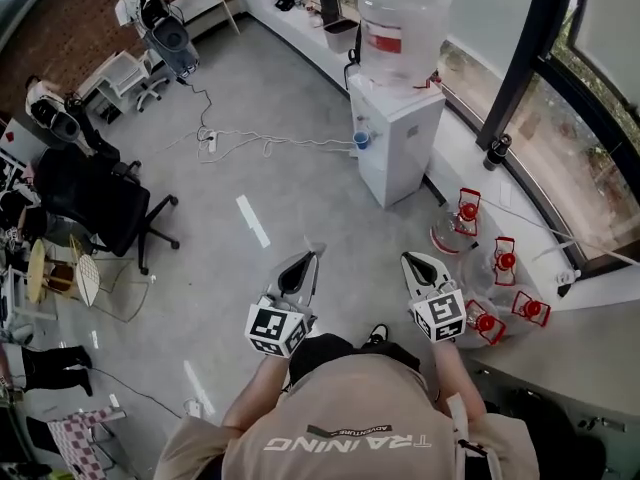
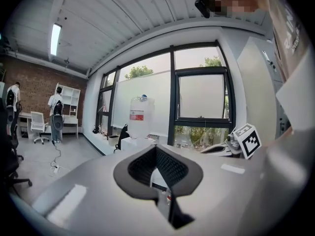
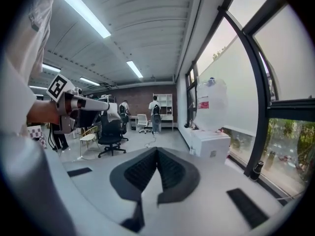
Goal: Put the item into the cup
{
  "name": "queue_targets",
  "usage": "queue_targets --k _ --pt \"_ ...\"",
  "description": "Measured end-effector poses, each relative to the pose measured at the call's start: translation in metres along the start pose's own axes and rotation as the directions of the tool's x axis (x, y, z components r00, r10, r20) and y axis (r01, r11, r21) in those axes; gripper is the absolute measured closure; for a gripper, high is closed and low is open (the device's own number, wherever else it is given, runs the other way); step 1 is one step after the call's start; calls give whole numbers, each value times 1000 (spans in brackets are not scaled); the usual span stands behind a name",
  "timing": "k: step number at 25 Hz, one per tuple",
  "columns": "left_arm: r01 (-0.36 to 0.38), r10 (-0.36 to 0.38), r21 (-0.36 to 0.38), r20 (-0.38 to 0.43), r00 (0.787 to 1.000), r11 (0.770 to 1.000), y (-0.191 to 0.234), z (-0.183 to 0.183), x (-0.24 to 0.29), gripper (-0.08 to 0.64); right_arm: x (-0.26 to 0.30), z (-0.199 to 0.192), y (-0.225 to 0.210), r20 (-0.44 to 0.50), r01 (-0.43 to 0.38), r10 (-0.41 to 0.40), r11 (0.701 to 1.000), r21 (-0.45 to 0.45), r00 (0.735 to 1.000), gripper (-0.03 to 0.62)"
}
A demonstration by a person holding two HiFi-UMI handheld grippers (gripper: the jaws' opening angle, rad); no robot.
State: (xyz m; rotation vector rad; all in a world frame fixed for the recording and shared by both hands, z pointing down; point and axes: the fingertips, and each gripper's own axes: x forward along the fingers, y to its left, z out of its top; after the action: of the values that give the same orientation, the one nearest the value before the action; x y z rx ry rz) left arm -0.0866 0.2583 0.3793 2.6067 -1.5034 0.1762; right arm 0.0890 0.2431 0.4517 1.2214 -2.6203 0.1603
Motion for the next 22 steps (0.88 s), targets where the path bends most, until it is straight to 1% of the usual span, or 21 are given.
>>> queue_targets --k 1,3,6,9,11,14,17,19,22 --pt "-1 1 -11 -9 1000 1000 1 -3 5 554 4 -4 -3 -17 -5 5 1000 -10 1000 581" --pt "-2 1 -22 -22 1000 1000 7 -4 14 554 12 -9 -6 -57 -13 10 998 -58 998 581" --pt "12 -12 -56 -8 1000 998 23 5 29 554 29 -11 -5 -92 -33 23 993 -111 996 581" --pt "20 -20 -29 20 1000 999 44 17 52 554 55 -4 -11 -84 -37 27 992 -123 996 581" --pt "26 -26 -18 26 999 999 62 19 70 554 74 9 -17 -61 -17 10 993 -114 998 581" --pt "39 -39 1 28 999 999 89 26 91 554 96 36 -24 -9 20 -20 998 -56 1000 581" --pt "64 -65 23 40 997 998 113 36 114 554 122 61 -37 41 47 -46 998 -29 998 581" --pt "81 -82 27 40 996 996 127 38 127 554 137 69 -47 62 68 -67 998 -7 996 581" --pt "117 -118 32 35 992 993 142 38 138 554 152 70 -57 62 114 -115 993 14 991 581"
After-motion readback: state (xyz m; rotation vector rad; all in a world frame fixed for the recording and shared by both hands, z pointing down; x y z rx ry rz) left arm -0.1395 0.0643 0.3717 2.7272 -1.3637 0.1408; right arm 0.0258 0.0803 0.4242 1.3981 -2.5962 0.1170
